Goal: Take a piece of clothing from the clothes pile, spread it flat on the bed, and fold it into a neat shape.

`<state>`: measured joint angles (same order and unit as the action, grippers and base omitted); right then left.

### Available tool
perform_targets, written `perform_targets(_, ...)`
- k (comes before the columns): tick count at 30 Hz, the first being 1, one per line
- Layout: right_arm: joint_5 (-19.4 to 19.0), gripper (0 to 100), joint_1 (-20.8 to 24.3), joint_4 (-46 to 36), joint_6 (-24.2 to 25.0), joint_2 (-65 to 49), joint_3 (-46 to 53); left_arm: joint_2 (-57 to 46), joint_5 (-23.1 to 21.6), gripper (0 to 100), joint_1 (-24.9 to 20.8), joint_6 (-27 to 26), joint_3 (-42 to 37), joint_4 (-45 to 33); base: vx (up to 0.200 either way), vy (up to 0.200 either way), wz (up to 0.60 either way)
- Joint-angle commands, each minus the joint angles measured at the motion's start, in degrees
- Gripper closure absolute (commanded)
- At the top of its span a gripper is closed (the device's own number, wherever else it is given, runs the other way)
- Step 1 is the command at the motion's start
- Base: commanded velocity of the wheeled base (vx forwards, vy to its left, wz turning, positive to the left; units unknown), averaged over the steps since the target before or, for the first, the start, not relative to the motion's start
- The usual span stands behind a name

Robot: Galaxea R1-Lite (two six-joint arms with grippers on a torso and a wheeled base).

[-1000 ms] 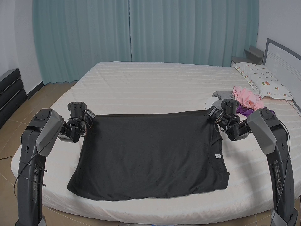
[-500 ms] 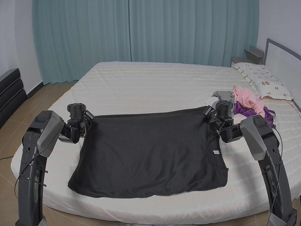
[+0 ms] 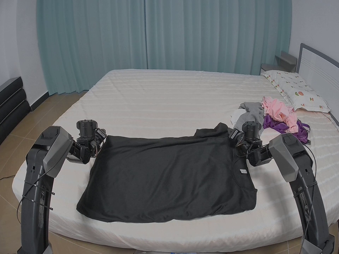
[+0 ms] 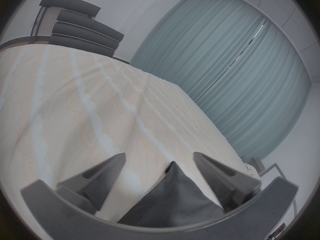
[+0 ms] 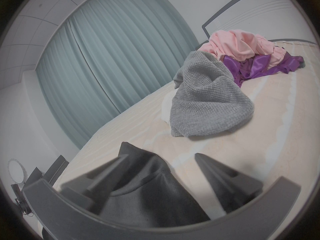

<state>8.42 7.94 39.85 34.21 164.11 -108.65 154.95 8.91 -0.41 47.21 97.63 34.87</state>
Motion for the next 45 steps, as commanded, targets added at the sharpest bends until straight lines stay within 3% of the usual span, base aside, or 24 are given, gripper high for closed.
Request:
perform_targets(1, -1.0, 0, -0.6, 0.7, 0.9, -6.0, 6.6, -2.3, -0.3, 0, 0.2, -0.3, -3.4, 0.2, 0.000, 0.000, 0.00)
perform_targets(7, -6.7, 0, -1.8, 4.7, 1.6, -19.7, 24.6, -12.1, -1.9, 0, 0.9, -0.2, -12.2, 0.3, 0.000, 0.000, 0.00)
perform_targets(11, -11.9, 0, -2.1, 8.8, 1.7, -30.0, 41.0, -22.3, -6.4, 0, 1.9, 0.2, -23.3, 0.3, 0.000, 0.000, 0.00)
perform_targets(12, -11.9, 0, -2.1, 8.8, 1.7, -30.0, 41.0, -22.3, -6.4, 0, 1.9, 0.2, -23.3, 0.3, 0.000, 0.000, 0.00)
perform_targets(14, -16.0, 0, -2.1, 11.3, 1.6, -36.8, 53.3, -29.6, -10.3, 0, 2.1, 0.3, -34.5, 2.0, 0.000, 0.000, 0.00)
perform_targets(16, -16.6, 0, -2.0, 12.3, 1.4, -38.4, 56.6, -31.6, -11.1, 0, 2.1, 0.4, -38.0, 3.2, 0.000, 0.000, 0.00)
perform_targets(17, -17.3, 0, -2.0, 15.9, 0.6, -41.1, 63.7, -35.3, -11.4, 0, 2.0, 1.0, -45.3, 6.5, 0.000, 0.000, 0.00)
perform_targets(18, -17.4, 0, -1.9, 16.1, 0.6, -41.2, 64.2, -35.5, -11.4, 0, 2.0, 1.0, -45.8, 6.7, 0.000, 0.000, 0.00)
perform_targets(20, -18.1, 0, -1.4, 20.8, 2.0, -44.3, 71.7, -39.5, -11.2, 0, 1.7, 1.3, -54.7, 10.8, 0.000, 0.000, 0.00)
perform_targets(24, -18.2, 0, -0.4, 23.3, 2.4, -46.9, 80.6, -45.6, -11.8, 0, 1.7, 1.5, -63.3, 13.5, 0.000, 0.000, 0.00)
perform_targets(32, -19.1, 0, 0.6, 25.2, 9.2, -50.6, 91.1, -48.9, -12.0, 0, 0.2, 1.7, -74.3, 13.8, 0.000, 0.000, 0.00)
perform_targets(45, -21.7, 0, 0.9, 27.1, 8.6, -50.5, 97.1, -48.7, -17.4, 0, -0.1, 3.1, -79.4, 13.7, 0.000, 0.000, 0.00)
